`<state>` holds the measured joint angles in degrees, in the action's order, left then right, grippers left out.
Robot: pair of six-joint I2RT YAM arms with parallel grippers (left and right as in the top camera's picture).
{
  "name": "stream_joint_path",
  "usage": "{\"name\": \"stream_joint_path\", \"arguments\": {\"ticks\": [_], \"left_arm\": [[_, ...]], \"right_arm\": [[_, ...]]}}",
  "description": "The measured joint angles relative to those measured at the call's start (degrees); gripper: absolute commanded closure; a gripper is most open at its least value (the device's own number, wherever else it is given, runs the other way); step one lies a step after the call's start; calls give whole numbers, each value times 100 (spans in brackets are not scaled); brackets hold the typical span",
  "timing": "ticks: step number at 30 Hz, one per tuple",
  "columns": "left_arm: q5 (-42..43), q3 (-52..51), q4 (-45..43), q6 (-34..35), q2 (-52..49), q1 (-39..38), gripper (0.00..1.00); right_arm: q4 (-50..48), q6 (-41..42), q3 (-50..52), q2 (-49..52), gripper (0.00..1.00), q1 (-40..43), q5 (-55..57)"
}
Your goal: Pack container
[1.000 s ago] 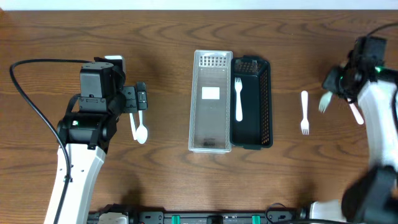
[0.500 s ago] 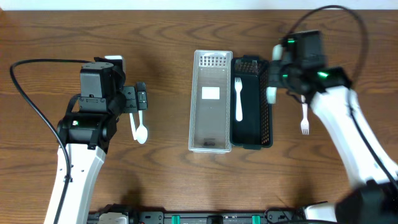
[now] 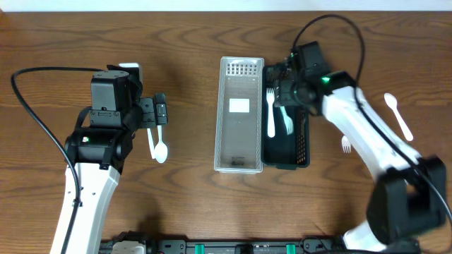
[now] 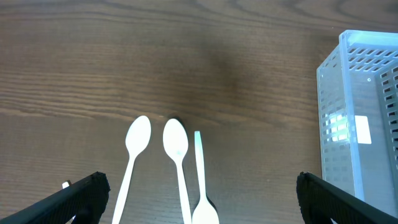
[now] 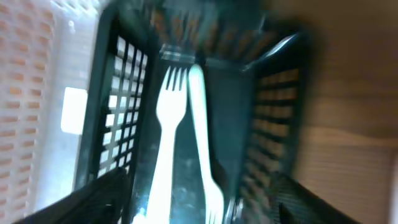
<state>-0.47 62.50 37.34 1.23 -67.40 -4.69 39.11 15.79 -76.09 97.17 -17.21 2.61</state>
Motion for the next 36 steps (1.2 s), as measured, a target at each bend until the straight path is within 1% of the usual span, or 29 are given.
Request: {"name": "stream_joint_path", "arguments": {"ticks": [2, 5, 9, 12, 15, 23, 25, 31, 36], "left_arm": [[0, 0, 2, 0, -2, 0, 2], [0, 0, 0, 0, 0, 0, 2], [0, 0, 0, 0, 0, 0, 2], [0, 0, 0, 0, -2, 0, 2], [0, 0, 0, 0, 0, 0, 2], [0, 0, 0, 0, 0, 0, 2], [0, 0, 2, 0, 0, 0, 2], [0, 0, 0, 0, 0, 0, 2], [0, 0, 0, 0, 0, 0, 2]], "right_arm": [[2, -48, -2, -505, 15, 166, 304], [50, -210, -70, -1176, 16, 684, 682], [389, -323, -153, -1381, 18, 1572, 890], [612, -348, -74, -1102, 18, 2037, 903], [632, -365, 83, -638, 19, 2280, 874], [555, -509, 439, 717, 22, 2374, 334], [450, -629, 439, 946, 28, 2374, 267], [240, -793, 439, 1379, 34, 2382, 184], [208, -855, 439, 1576, 41, 2402, 76]]}}
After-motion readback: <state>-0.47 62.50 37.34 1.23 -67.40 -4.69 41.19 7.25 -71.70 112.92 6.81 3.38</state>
